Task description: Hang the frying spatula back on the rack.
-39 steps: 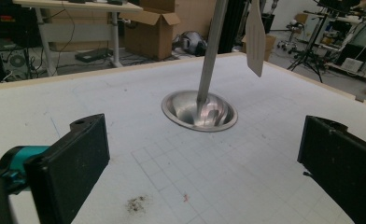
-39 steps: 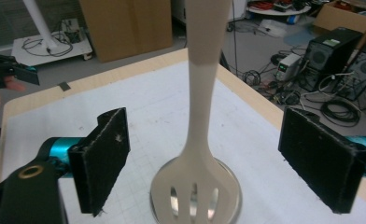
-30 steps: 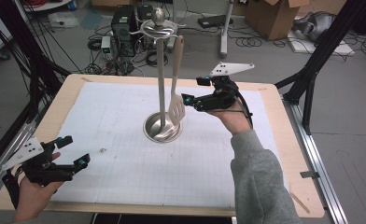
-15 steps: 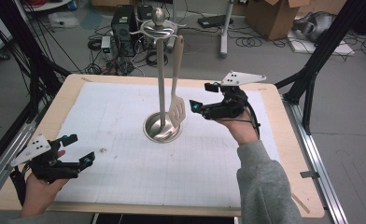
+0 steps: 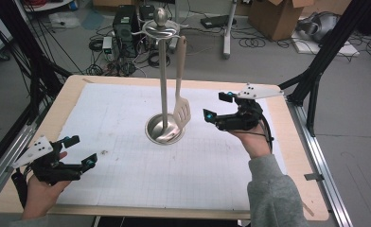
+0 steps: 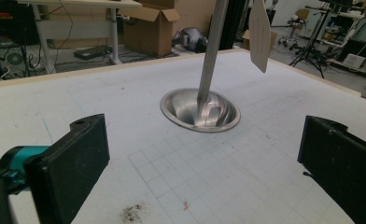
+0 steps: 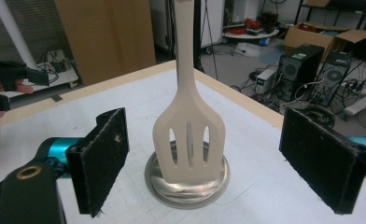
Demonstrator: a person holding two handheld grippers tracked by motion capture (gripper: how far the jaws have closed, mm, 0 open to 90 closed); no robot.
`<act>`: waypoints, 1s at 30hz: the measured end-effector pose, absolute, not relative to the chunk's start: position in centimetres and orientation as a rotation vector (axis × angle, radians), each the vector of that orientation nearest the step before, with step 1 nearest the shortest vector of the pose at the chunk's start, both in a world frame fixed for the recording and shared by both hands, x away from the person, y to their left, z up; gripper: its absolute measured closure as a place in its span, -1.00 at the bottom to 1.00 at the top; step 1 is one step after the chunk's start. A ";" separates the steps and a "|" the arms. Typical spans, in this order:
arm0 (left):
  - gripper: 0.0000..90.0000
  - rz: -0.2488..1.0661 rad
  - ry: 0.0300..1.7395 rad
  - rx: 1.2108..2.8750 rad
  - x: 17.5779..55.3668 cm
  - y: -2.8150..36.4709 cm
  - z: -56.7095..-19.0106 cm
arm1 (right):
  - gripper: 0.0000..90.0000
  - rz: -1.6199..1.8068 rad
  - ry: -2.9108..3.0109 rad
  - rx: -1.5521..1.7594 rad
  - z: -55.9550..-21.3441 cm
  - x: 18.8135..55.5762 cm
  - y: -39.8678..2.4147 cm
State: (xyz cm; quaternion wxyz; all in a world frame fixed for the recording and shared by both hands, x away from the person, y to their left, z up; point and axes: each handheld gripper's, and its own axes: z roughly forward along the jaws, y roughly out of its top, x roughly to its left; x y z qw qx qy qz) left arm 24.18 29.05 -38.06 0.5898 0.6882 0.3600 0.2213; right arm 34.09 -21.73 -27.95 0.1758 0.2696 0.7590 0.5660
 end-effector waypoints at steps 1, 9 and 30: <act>-0.94 0.515 0.838 1.604 24.2 29.1 -38.1 | -0.67 1.601 2.147 0.763 -28.1 33.9 -21.8; -0.94 0.522 0.839 1.601 24.1 29.1 -38.1 | -0.67 1.608 2.124 0.761 -29.2 32.7 -22.9; -0.94 0.529 0.843 1.590 24.3 29.0 -38.3 | -0.68 1.630 2.051 0.809 -33.4 29.3 -26.5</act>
